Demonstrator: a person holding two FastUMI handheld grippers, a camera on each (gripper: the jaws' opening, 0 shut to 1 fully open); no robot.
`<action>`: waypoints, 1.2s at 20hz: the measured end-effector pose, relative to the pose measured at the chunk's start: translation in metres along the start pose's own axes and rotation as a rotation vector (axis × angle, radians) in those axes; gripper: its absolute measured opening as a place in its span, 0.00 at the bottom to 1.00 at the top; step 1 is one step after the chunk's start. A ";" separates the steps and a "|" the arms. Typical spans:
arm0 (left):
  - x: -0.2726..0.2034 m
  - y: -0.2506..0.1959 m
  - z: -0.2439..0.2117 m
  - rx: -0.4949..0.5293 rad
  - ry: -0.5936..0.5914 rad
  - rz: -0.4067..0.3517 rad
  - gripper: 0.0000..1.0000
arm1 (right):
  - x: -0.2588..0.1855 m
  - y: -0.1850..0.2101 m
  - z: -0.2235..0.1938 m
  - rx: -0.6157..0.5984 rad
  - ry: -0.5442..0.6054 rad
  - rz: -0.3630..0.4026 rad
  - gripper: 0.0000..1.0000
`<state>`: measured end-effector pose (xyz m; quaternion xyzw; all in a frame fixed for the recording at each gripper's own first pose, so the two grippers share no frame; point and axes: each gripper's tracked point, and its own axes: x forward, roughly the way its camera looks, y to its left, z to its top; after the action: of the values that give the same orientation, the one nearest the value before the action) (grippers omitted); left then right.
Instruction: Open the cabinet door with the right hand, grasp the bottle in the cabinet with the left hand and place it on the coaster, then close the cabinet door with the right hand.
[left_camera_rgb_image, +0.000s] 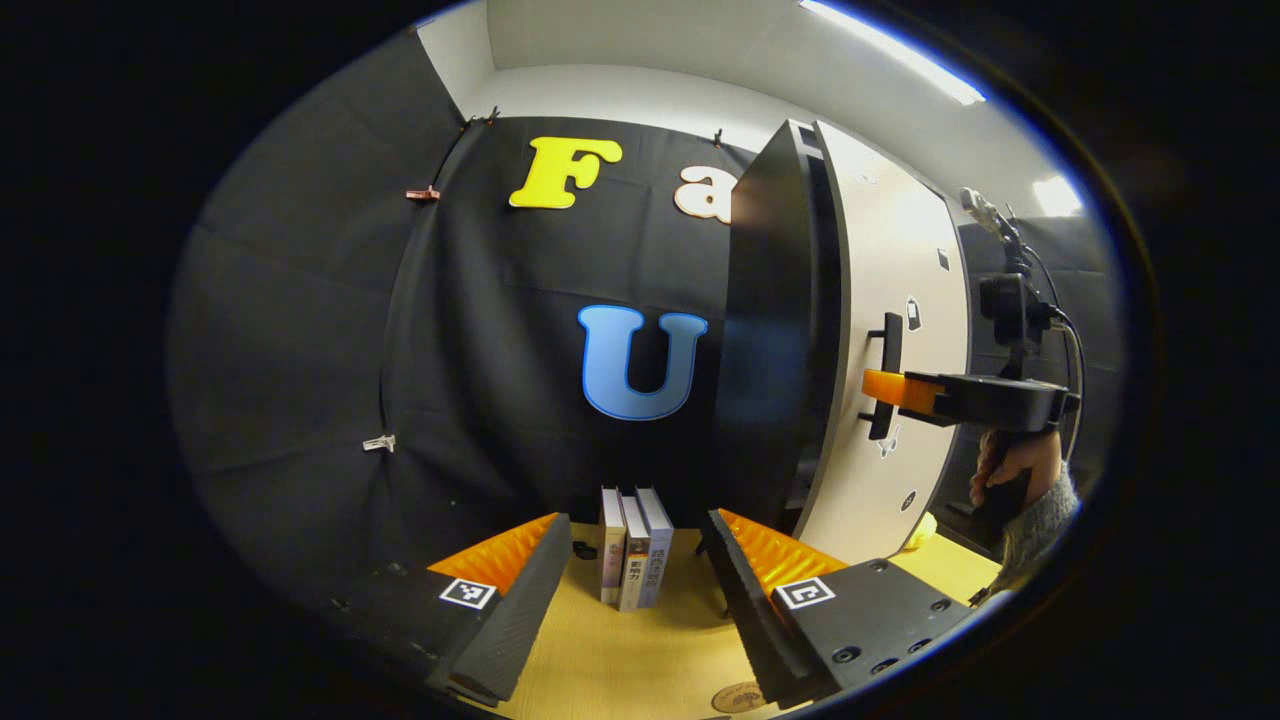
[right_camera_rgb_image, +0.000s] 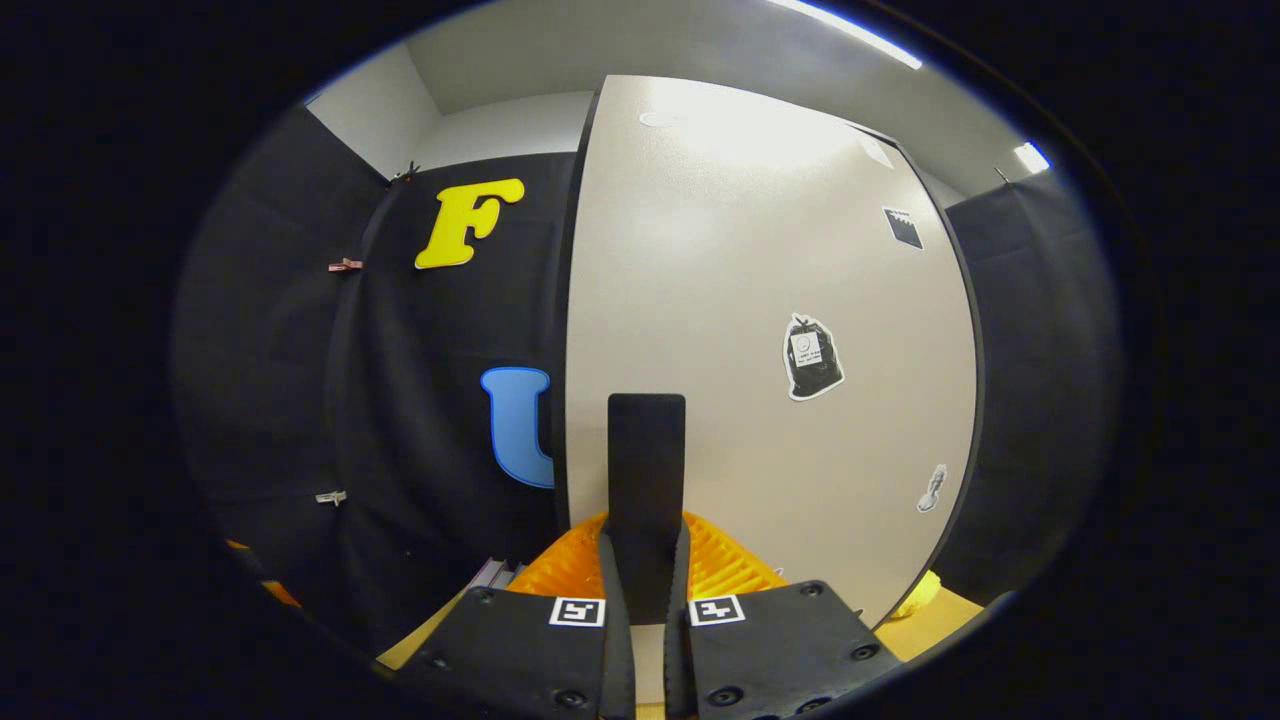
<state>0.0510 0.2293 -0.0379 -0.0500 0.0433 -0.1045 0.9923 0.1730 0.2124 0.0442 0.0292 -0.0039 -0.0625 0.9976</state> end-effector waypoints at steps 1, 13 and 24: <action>0.000 -0.006 0.004 0.003 -0.005 -0.012 0.86 | -0.005 -0.002 0.000 -0.001 0.004 0.006 0.16; -0.042 -0.051 0.006 0.036 -0.034 -0.059 0.86 | -0.061 -0.024 0.006 -0.057 0.028 0.067 0.16; -0.037 -0.115 -0.003 0.043 -0.022 -0.234 0.86 | -0.128 -0.085 0.012 -0.028 0.055 -0.006 0.11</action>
<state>-0.0090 0.1251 -0.0255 -0.0347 0.0242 -0.2201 0.9746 0.0349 0.1438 0.0511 0.0168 0.0247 -0.0647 0.9975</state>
